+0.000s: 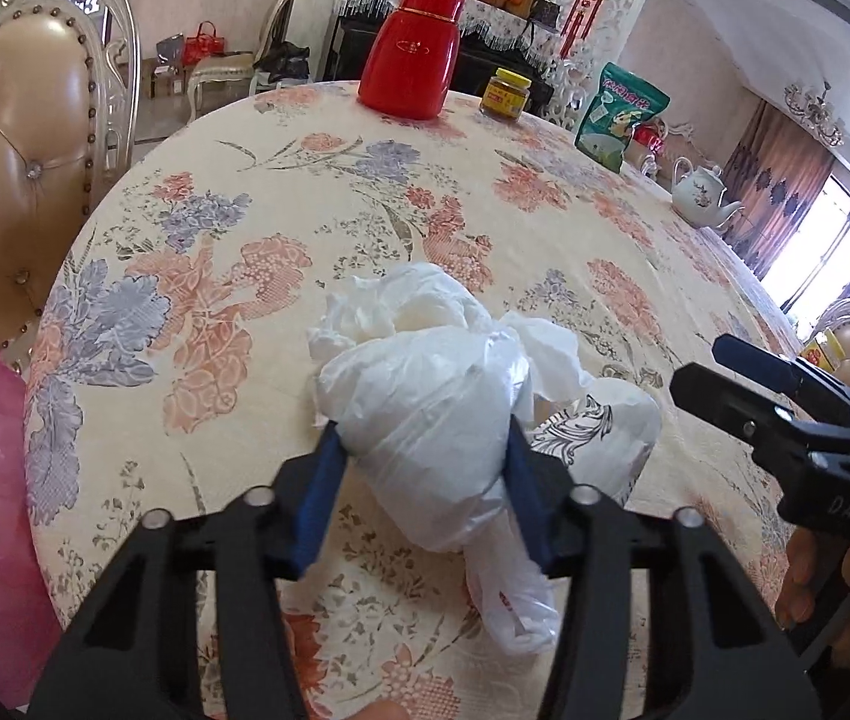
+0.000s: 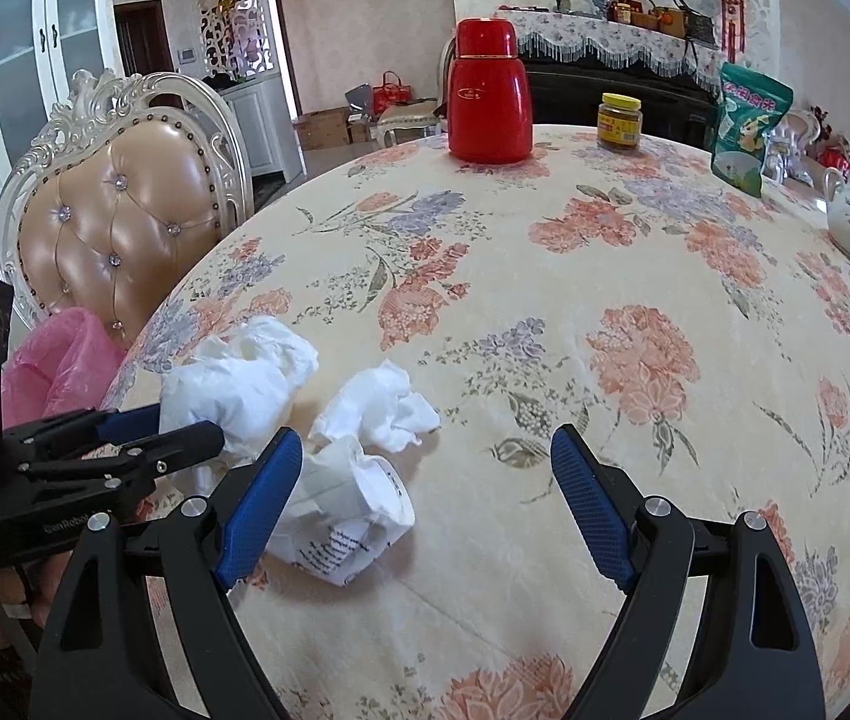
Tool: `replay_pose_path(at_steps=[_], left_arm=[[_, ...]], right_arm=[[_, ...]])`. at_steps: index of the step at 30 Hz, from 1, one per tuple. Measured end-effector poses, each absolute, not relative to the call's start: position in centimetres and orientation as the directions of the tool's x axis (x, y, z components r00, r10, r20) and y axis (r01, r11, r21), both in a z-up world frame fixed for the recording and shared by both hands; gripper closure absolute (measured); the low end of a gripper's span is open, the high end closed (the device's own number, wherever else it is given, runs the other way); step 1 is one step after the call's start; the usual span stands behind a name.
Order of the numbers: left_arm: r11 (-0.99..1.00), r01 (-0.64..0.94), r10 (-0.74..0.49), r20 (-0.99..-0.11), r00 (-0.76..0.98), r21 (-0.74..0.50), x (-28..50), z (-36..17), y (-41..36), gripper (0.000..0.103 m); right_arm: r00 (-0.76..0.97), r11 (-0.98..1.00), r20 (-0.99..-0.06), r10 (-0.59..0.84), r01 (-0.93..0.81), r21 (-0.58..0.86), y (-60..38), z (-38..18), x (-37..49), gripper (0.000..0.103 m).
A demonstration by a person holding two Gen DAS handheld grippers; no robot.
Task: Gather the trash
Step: 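Carry the plastic bag in the left tool toward the bin while the right tool grasps crumpled tissue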
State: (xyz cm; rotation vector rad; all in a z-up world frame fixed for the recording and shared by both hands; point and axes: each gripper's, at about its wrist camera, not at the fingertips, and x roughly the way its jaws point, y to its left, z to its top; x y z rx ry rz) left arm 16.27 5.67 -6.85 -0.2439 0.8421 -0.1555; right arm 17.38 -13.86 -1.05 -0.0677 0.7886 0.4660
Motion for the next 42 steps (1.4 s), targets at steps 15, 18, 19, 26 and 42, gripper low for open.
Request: replay_pose_path(at_steps=[15, 18, 19, 26, 42], left_arm=[[0.972, 0.058, -0.205, -0.696, 0.688, -0.229, 13.5, -5.0, 7.5, 0.07], [0.973, 0.048, -0.196, -0.69, 0.697, -0.228, 12.9, -4.5, 8.3, 0.07], [0.974, 0.041, -0.188, -0.688, 0.701, -0.224, 12.6, -4.3, 8.7, 0.07], [0.975, -0.003, -0.147, -0.656, 0.741, -0.221, 10.7, -2.4, 11.5, 0.07], [0.97, -0.131, -0.01, -0.574, 0.819, -0.203, 4.2, 2.4, 18.7, 0.07]], right_arm=[[0.578, 0.875, -0.712, 0.399, -0.472, 0.106, -9.8, -1.1, 18.2, 0.023], [0.571, 0.869, -0.716, 0.401, -0.484, 0.1, -8.9, -1.2, 18.2, 0.023], [0.569, 0.866, -0.717, 0.403, -0.49, 0.098, -8.6, -1.2, 18.2, 0.023], [0.555, 0.847, -0.721, 0.415, -0.524, 0.084, -5.8, -1.1, 18.2, 0.023], [0.503, 0.837, -0.787, 0.358, -0.547, 0.031, -0.5, -3.3, 20.6, 0.043]])
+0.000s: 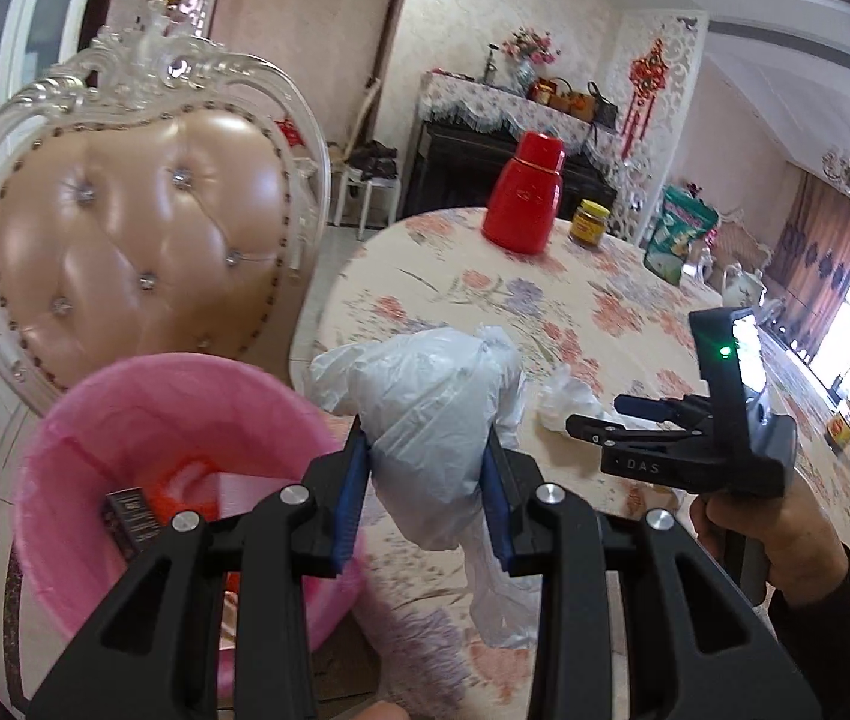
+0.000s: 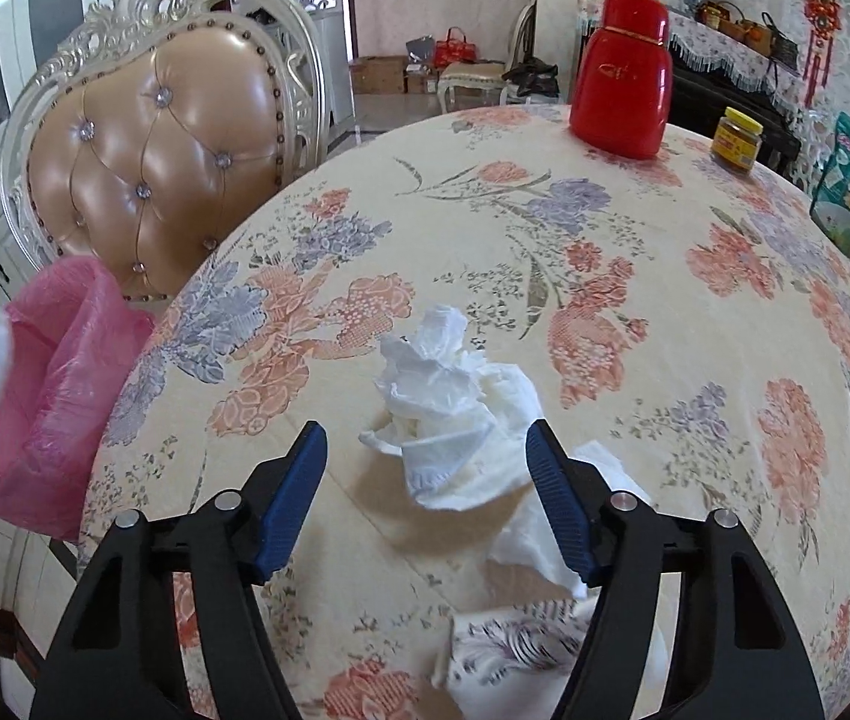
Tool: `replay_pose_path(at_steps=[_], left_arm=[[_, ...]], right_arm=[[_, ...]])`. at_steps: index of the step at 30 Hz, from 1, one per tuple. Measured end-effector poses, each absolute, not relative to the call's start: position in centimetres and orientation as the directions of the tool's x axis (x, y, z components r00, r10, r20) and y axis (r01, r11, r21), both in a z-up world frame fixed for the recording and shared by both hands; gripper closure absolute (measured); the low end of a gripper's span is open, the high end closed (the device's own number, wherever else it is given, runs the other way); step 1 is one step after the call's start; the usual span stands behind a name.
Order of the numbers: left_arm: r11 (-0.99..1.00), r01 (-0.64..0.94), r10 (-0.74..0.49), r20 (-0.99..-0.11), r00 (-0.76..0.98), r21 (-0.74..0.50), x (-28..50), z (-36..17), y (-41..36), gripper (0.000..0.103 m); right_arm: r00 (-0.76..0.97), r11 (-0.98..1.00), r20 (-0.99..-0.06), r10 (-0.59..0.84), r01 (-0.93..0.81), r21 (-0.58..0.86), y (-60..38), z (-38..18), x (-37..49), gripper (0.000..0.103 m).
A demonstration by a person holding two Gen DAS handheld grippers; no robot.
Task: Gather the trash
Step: 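Carry the plastic bag in the left tool toward the bin while the right tool grasps crumpled tissue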
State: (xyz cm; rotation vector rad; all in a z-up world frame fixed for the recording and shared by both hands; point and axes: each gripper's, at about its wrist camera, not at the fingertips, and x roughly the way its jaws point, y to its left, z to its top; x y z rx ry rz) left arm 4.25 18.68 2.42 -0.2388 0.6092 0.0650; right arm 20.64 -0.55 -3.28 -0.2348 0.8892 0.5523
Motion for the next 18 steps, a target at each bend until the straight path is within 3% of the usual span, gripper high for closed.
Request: replay_pose_path(at_steps=[4, 14, 18], left_arm=[[0.967, -0.149, 0.008, -0.563, 0.827, -0.205, 3.0, 2.9, 19.8, 0.07], [0.961, -0.171, 0.021, -0.558, 0.83, -0.219, 1.9, 2.9, 21.2, 0.07], [0.958, -0.181, 0.028, -0.558, 0.83, -0.221, 1.7, 2.8, 21.6, 0.07]], right_arm=[[0.49, 0.84, -0.806, 0.33, -0.542, 0.014, 0.1, -3.8, 21.3, 0.05], [0.445, 0.819, -0.837, 0.319, -0.573, 0.007, 1.4, -5.1, 21.3, 0.086], [0.442, 0.807, -0.825, 0.351, -0.591, 0.027, 1.6, -4.6, 20.5, 0.09]])
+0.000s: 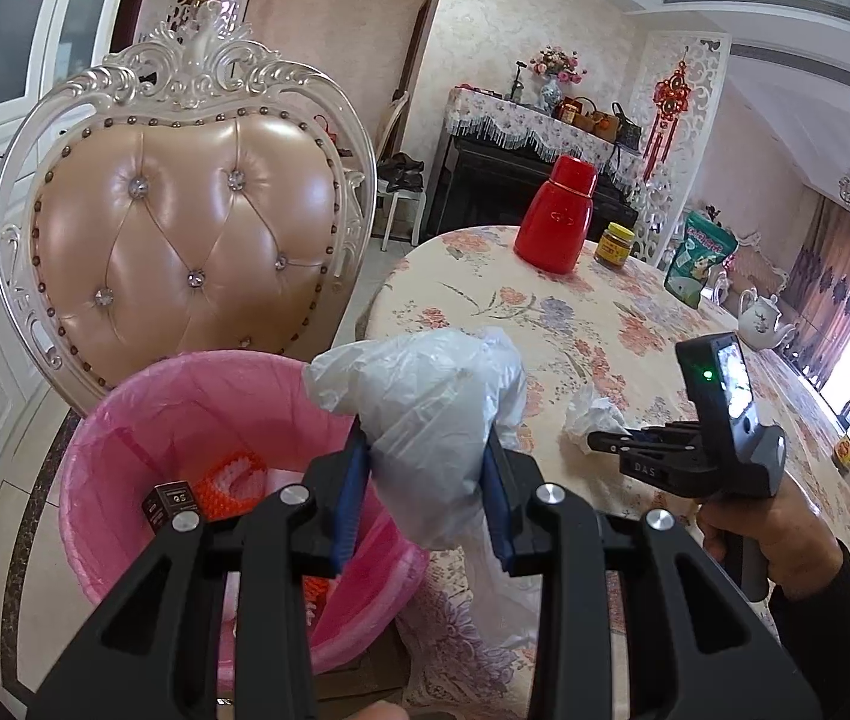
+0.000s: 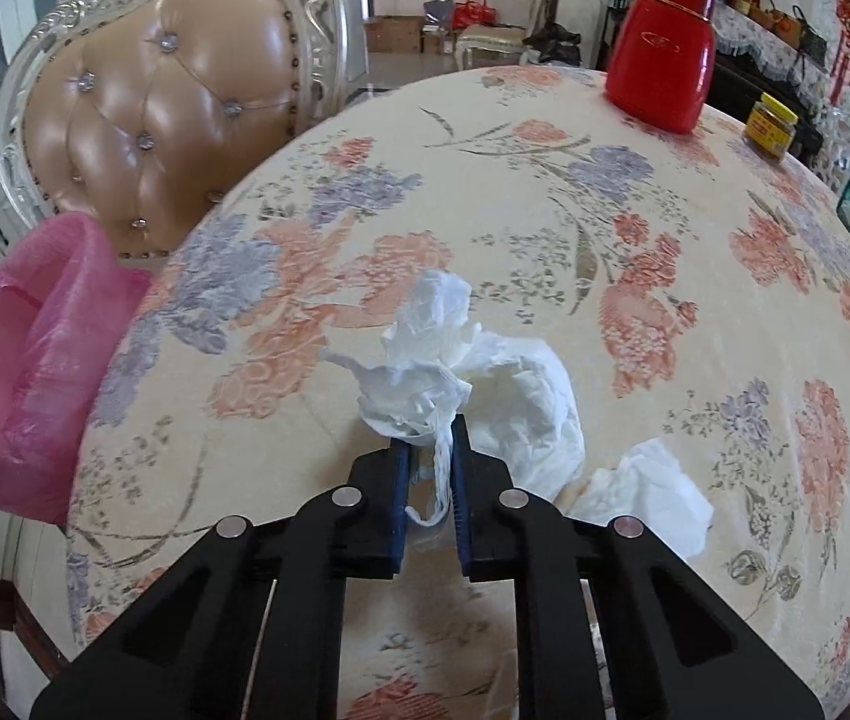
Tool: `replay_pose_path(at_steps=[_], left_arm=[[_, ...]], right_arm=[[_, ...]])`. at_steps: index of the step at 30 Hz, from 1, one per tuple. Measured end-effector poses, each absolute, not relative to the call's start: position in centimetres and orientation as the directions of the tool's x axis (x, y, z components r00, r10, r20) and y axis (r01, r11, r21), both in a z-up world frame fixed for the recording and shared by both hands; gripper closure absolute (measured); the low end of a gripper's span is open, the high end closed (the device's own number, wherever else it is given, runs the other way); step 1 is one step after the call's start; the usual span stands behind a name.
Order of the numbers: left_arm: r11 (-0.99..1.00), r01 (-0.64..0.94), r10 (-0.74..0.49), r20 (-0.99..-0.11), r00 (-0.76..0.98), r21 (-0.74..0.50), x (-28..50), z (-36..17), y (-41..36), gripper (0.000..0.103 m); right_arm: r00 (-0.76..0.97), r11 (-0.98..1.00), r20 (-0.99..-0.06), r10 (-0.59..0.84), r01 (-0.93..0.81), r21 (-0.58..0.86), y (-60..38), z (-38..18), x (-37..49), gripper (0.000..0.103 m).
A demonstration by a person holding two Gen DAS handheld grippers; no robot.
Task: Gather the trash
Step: 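Carry the plastic bag in the left tool toward the bin while the right tool grasps crumpled tissue, then hold the plastic bag over the pink bin with the left tool while the right tool carries tissue there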
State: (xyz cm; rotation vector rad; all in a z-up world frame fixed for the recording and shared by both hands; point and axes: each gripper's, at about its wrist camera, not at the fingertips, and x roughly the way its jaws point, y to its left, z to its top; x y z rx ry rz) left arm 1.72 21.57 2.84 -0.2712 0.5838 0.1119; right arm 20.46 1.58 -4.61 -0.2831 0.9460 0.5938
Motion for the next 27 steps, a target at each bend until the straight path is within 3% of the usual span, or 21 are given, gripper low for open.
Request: replay_pose_path(at_steps=[14, 27], left_arm=[[0.949, -0.221, 0.07, -0.534, 0.843, -0.225, 0.1, 3.8, 23.3, 0.07], [0.933, -0.312, 0.183, -0.514, 0.838, -0.177, -2.1, 4.8, 26.2, 0.069]], right_arm=[[0.476, 0.768, -0.751, 0.458, -0.637, 0.064, 2.2, 0.1, 16.7, 0.091], [0.486, 0.723, -0.689, 0.538, -0.686, 0.081, 4.0, 3.8, 13.6, 0.091]])
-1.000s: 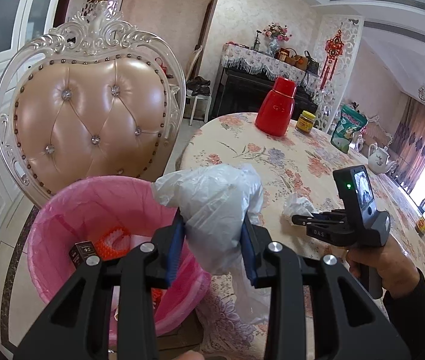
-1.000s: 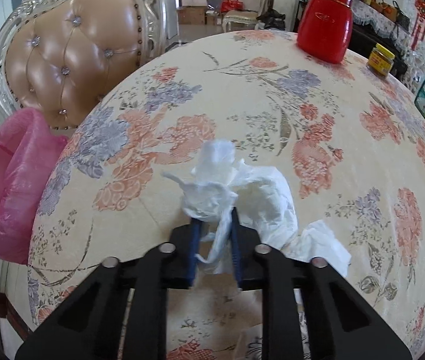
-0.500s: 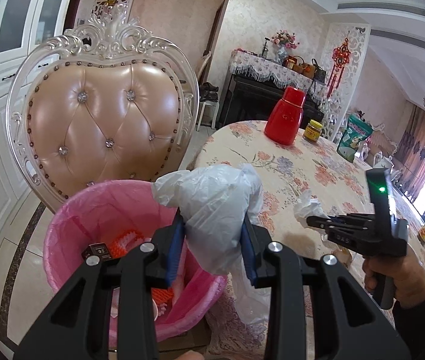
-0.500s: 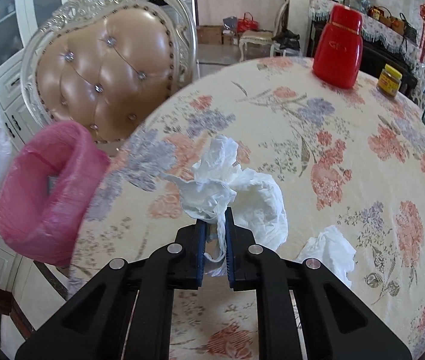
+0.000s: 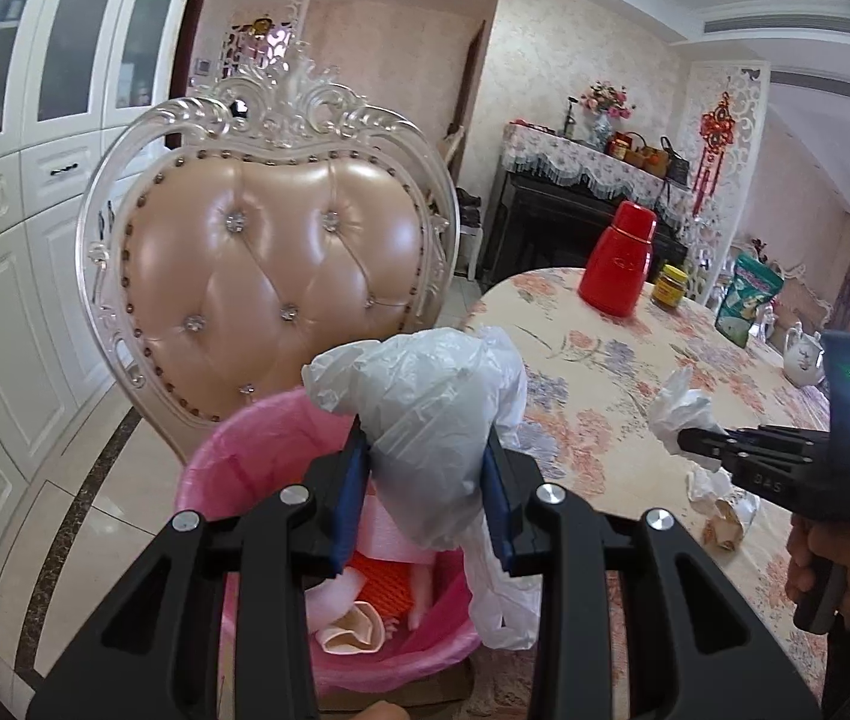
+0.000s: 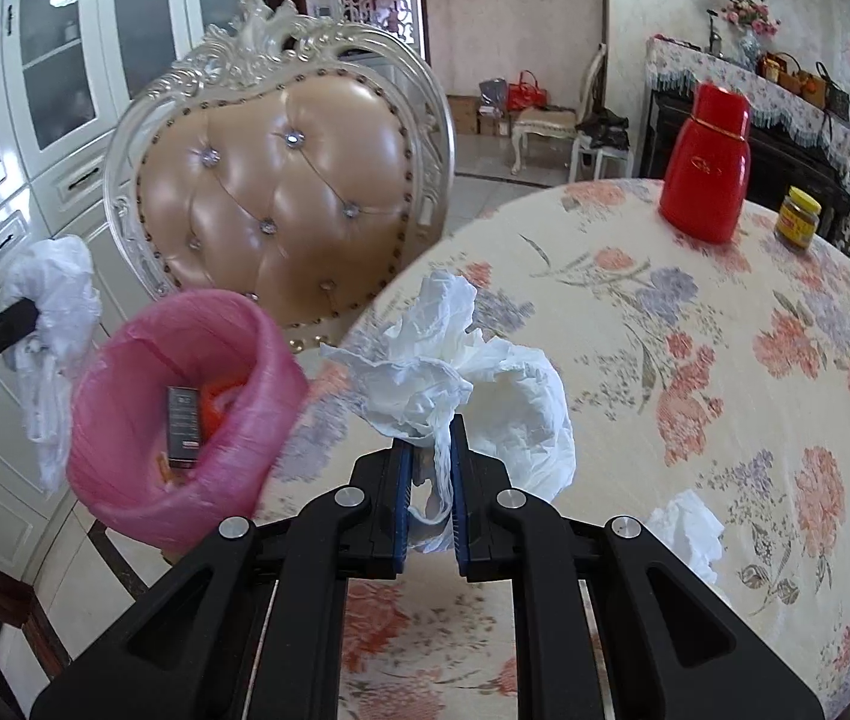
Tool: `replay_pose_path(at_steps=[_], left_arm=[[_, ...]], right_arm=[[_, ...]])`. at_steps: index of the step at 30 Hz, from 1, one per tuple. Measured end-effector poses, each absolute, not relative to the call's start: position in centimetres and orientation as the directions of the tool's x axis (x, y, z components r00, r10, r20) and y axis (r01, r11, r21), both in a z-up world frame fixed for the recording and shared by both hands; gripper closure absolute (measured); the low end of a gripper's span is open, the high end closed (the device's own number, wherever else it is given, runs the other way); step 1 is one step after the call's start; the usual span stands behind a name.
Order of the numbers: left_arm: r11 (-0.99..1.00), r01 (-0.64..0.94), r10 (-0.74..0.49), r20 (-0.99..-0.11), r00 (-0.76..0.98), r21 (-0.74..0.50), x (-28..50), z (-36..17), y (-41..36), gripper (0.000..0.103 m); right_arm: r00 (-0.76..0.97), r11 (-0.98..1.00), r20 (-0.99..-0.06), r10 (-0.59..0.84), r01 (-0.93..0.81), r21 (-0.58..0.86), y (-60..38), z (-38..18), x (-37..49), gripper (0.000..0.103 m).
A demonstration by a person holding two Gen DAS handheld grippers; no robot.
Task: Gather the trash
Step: 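Hold the plastic bag over the pink bin with the left tool while the right tool carries tissue there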
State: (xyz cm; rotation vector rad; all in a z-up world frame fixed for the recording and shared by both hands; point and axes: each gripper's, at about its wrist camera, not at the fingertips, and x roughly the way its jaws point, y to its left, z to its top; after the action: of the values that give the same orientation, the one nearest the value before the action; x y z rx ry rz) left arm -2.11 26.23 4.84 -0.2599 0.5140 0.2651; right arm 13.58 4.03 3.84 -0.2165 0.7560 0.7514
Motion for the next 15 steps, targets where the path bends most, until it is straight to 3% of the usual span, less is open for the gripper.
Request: replay_pose_path(at_steps=[15], left_arm=[[0.916, -0.379, 0.261, -0.522, 0.812, -0.132, -3.2, 4.3, 28.1, 0.069]], right_arm=[[0.455, 0.663, -0.658, 0.6, -0.743, 0.092, 8.6, 5.0, 10.0, 0.091]])
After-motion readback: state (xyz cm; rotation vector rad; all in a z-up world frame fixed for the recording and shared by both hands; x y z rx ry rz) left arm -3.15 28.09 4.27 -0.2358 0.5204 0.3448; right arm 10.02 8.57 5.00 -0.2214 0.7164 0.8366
